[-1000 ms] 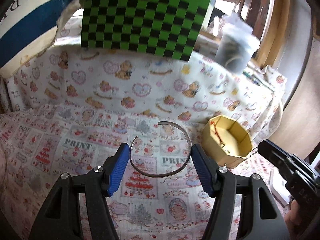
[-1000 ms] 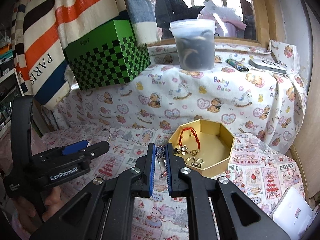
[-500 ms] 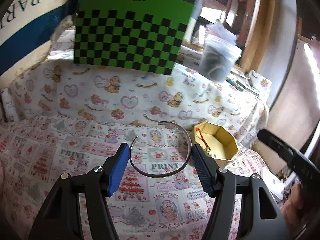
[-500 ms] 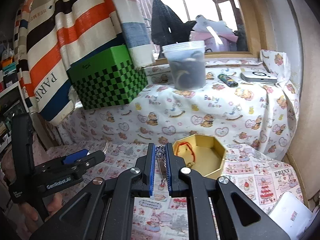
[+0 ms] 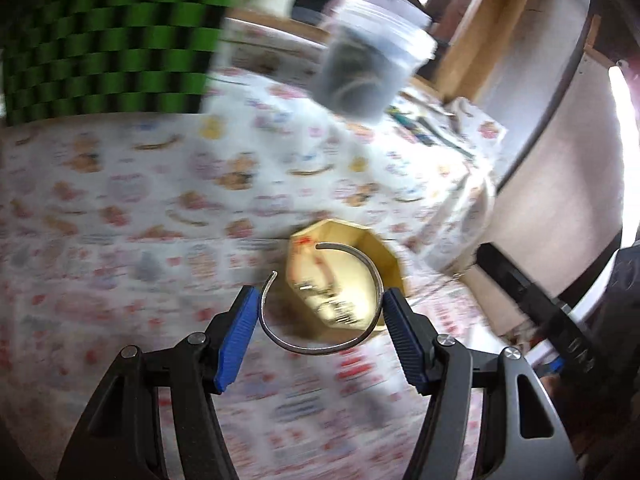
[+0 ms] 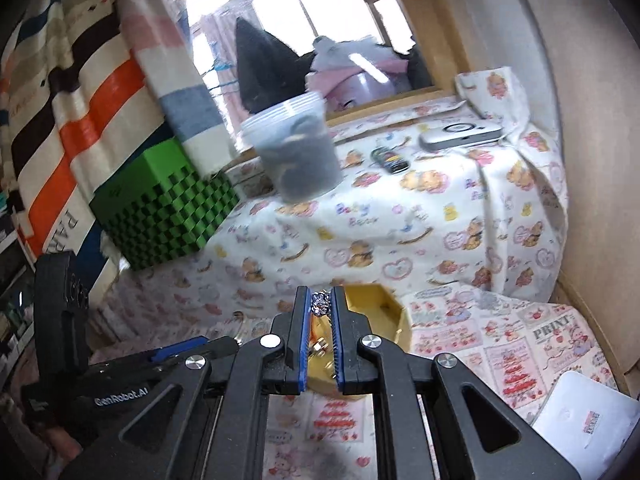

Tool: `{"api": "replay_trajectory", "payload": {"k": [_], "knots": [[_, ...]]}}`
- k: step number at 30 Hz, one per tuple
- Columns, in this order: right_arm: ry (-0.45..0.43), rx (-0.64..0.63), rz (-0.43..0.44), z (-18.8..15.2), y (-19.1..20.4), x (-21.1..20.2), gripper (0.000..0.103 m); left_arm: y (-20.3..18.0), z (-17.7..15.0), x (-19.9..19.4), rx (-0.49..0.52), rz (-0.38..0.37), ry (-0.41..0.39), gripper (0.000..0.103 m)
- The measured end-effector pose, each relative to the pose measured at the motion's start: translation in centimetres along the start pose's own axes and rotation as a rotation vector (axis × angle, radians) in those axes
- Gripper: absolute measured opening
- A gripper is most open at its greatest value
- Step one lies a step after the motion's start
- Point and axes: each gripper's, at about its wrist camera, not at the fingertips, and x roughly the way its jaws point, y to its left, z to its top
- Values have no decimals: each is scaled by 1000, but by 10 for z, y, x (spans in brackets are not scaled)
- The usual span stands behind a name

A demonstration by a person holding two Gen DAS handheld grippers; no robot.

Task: Organize jewelry
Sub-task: 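Carry the ring in the left tool and the piece in the right tool over the yellow box, then open the left tool to drop the ring while the right tool releases its piece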

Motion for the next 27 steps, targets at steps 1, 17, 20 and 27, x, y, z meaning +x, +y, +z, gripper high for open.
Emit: {"api": "replay_trajectory", "payload": {"k": [1,17,20,27], "knots": [[9,13,8,2,-4,1,11,-4,4,6,-5,-17,9,63],[6,70,4,6,-21,8,11,-9,10,71,8,4,78,63],[2,75,10,6,-22,9,11,-12,10,74,32,-1,68,63],[-12,98,19,8,-28,9,11,-8,12,74,83,22,41,66]]}}
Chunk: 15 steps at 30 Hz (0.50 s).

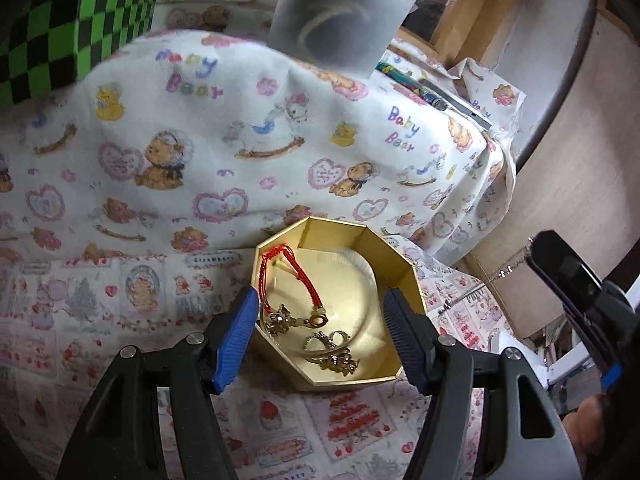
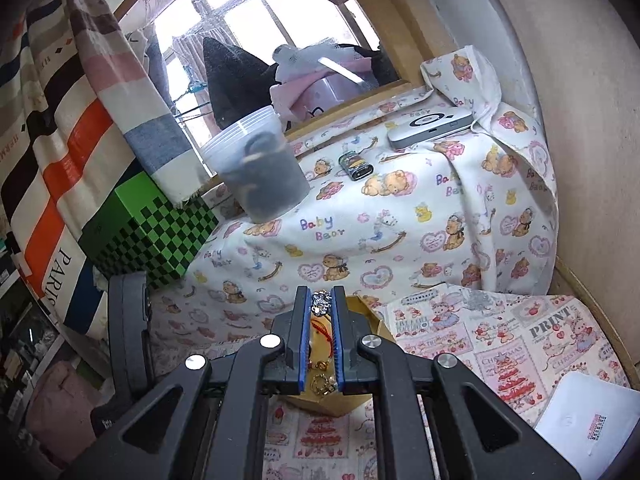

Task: Organize jewelry
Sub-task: 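Open the left tool to drop the ring while the right tool releases its piece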

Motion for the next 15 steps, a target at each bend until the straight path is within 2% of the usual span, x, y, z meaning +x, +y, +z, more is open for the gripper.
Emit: {"api": "replay_trajectory", "payload": {"k": [4,9,13,15], "knots": [[-11,-18,18,-1,4,1,11,3,1,-18,41,28,-46,68],[2,-34,33,-6,7,12,11,-4,-4,-54,148,141,-148,83],[47,-4,27,-11,-2,29,11,-3,-8,-78,160,163,-178,86],[68,-5,13,-14,-4,36,11,0,-12,-90,154,176,-204,91]]}}
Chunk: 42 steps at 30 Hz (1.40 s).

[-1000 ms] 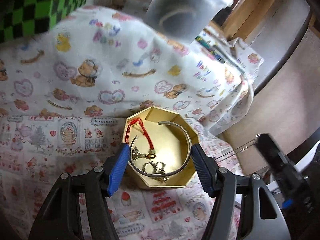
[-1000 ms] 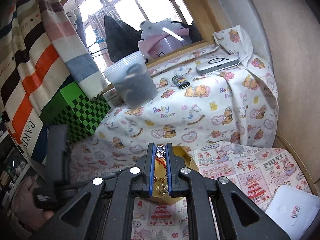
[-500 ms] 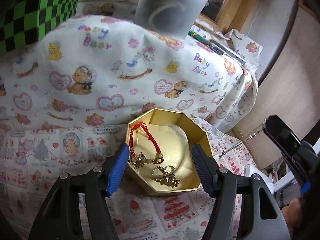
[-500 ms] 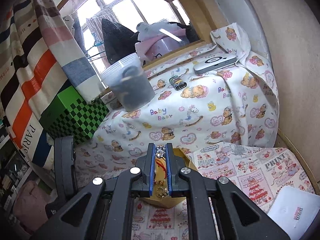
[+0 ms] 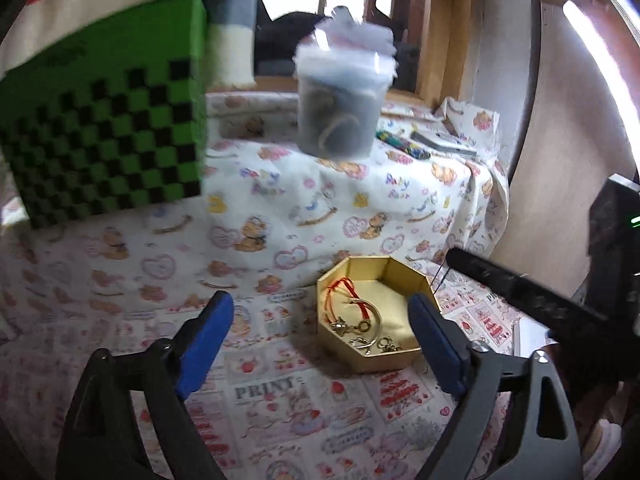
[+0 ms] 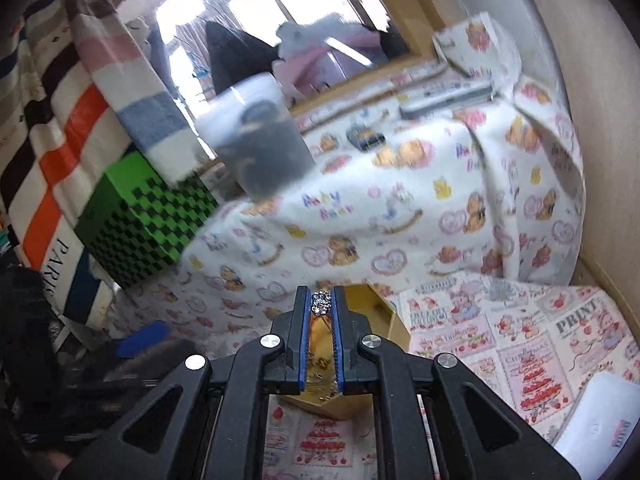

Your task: Organize jewelry

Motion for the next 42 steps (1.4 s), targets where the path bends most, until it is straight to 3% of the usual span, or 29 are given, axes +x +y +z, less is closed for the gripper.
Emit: {"api": "replay_trajectory", "payload": {"k": [12,13,15,19,21,28,30,32,36,42], "knots": [[44,-65,-38,-8,6,14,13,32,-18,-28,-2,110,-78,93],[41,-71,-40,-9,8,13,16,34,-20,-28,3,123,-83,93],[26,-97,-52,-9,12,10,32,38,-25,-28,16,149,-84,95],[-2,-145,-63,-11,23,2,38,47,-34,-31,25,200,-91,102],[-24,-160,-61,-12,28,-4,52,52,-37,-36,18,219,-105,102],[-123,-247,-57,-23,54,-22,77,65,-46,-57,-35,254,-183,102],[-169,-264,-40,-27,62,-29,89,67,-50,-62,-28,264,-211,102],[-201,-301,-53,-32,71,-32,90,67,-53,-66,-14,271,-234,102],[-248,-373,-94,-47,88,-32,103,69,-62,-71,-22,277,-283,102],[-221,-395,-100,-58,93,-21,103,72,-69,-77,-21,294,-344,102]]}}
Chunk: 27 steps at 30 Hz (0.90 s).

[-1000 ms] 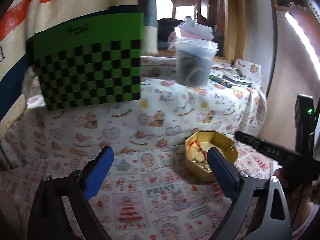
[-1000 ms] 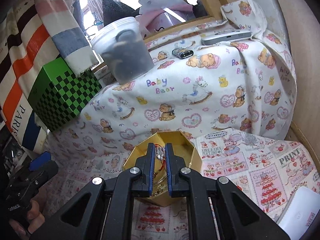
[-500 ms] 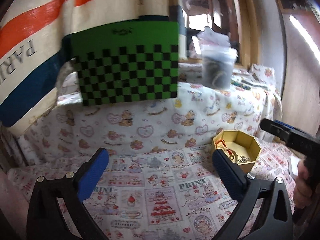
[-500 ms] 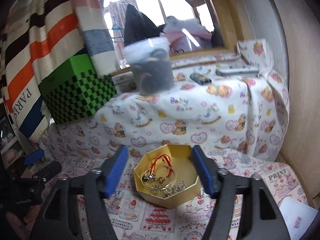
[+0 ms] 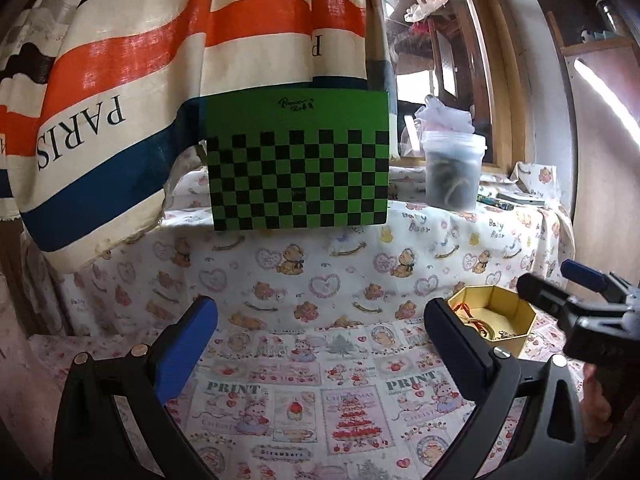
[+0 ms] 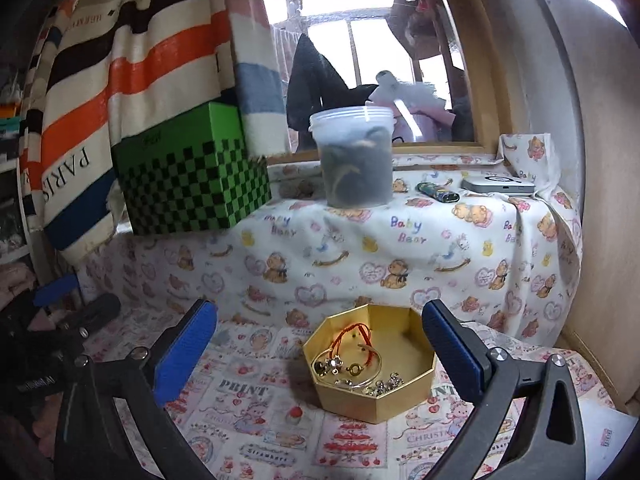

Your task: Organize jewelry

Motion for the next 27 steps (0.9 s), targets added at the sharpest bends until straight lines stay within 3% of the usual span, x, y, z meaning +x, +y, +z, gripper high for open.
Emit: {"api": "replay_trajectory", "payload": {"k": [8,18,27], "knots": [[-29,-72,-40,-8,12,-3,103,4,-11,13,8,31,29,102],[-7,-70,-51,-8,10,2,103,7,-13,15,-13,69,26,102],[4,-73,-62,-9,11,4,103,6,-13,13,-13,39,18,102]]}}
